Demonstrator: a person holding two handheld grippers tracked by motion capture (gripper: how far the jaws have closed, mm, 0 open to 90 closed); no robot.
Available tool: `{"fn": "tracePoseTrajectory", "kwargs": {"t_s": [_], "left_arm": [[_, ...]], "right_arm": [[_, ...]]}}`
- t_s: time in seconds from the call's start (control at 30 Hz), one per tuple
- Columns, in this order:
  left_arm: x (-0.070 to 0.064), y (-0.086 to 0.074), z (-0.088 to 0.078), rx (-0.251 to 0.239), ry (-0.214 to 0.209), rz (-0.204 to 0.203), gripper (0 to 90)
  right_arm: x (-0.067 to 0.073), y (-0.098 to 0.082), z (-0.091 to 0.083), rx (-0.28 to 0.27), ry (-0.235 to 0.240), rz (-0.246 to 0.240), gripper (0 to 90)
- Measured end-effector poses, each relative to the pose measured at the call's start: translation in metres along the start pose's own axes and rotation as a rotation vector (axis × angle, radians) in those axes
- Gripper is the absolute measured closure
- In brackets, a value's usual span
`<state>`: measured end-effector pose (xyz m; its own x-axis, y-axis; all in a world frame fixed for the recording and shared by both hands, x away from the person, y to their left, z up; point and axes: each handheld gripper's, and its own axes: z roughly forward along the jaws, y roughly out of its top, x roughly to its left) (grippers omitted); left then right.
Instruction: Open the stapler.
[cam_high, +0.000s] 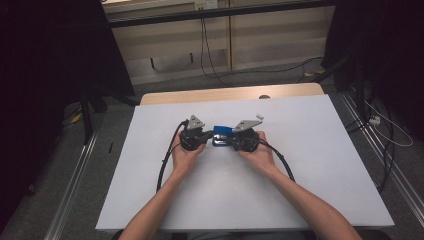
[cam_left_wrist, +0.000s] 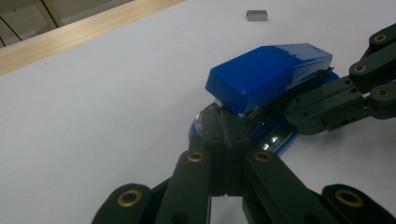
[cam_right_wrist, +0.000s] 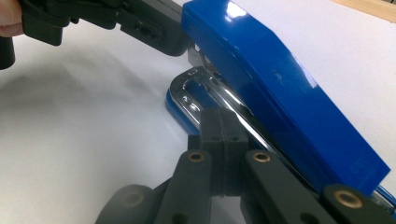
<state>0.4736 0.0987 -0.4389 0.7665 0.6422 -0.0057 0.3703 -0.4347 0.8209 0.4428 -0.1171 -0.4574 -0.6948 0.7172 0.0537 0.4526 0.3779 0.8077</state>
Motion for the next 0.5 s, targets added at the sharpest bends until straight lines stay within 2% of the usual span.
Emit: {"fn": "tracePoseTrajectory", "kwargs": {"t_s": [0.27, 0.5], "left_arm": [[-0.001, 0.0013, -0.0007, -0.011, 0.001, -0.003, 90.0], [-0.0016, 0.0029, -0.0018, -0.018, 0.002, -0.005, 90.0]], "right_arm": [[-0.0013, 0.0004, 0.0, 0.002, 0.001, 0.014, 90.0], [-0.0002, 0.0008, 0.0, 0.004, 0.004, 0.005, 90.0]]}}
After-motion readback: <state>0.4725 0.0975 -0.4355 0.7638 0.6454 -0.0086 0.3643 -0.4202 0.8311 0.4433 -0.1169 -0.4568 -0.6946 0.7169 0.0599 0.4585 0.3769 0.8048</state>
